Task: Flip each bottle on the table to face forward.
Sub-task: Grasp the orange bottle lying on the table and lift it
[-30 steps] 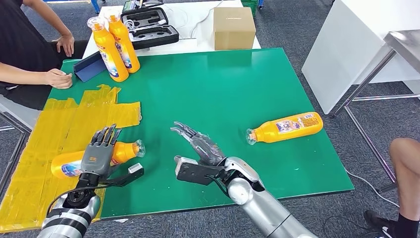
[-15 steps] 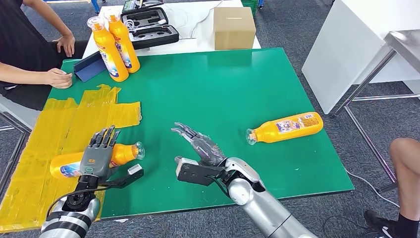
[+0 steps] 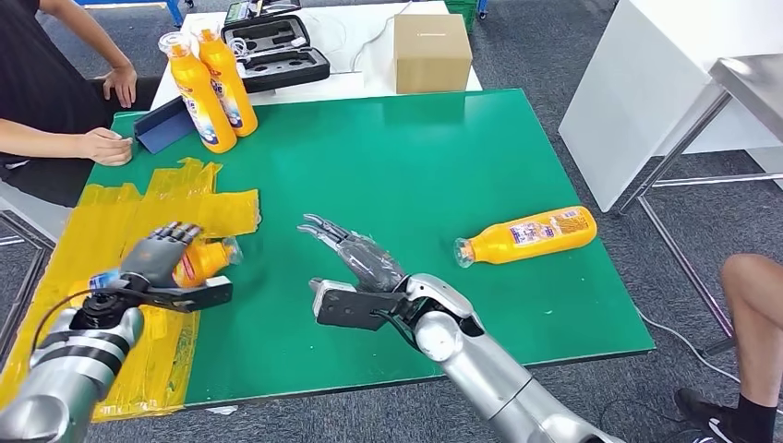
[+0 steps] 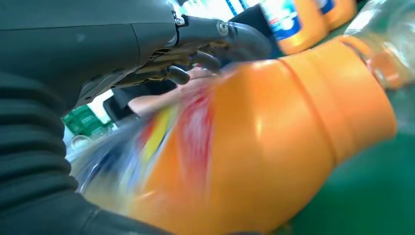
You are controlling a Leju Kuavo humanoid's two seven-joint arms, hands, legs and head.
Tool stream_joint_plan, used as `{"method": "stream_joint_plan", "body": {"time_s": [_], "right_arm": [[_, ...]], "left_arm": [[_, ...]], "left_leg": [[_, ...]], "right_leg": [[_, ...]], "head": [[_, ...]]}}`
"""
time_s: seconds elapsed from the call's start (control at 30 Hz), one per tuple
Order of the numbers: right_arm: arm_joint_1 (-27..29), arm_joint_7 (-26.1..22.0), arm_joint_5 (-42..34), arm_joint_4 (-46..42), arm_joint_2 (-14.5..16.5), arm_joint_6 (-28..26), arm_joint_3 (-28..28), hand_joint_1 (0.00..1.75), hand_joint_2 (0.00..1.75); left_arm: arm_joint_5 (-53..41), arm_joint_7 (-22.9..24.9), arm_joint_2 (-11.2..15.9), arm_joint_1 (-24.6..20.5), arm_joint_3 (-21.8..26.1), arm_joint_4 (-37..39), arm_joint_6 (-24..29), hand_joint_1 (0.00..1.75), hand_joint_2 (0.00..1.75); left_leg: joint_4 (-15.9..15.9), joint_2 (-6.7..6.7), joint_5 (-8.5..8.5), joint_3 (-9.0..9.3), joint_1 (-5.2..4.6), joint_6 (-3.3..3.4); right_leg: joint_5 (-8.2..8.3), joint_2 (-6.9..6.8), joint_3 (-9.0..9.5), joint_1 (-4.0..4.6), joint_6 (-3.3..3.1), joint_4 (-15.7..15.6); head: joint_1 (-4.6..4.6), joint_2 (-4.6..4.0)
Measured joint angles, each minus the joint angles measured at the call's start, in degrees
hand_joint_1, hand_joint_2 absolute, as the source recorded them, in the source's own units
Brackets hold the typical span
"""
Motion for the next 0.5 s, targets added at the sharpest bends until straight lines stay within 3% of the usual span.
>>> {"method": "stream_joint_plan", "body": {"time_s": [0.5], "right_arm": [[-1.80,-0.03,-0.32,2.68,0.84,0.01,1.14,0.00,0.00]], "left_arm": [[3.19,-2.60,1.22,-1.61,-0.04,3.84,2.25,0.00,0.00]], "left_leg": [[0.01,-0.07,0.03,-0.29,0.02,-0.01]], "right_leg": [[-0.01,-0.03,-0.19,0.00,0.01,0.00]], "head": [[0.01,0.00]]}}
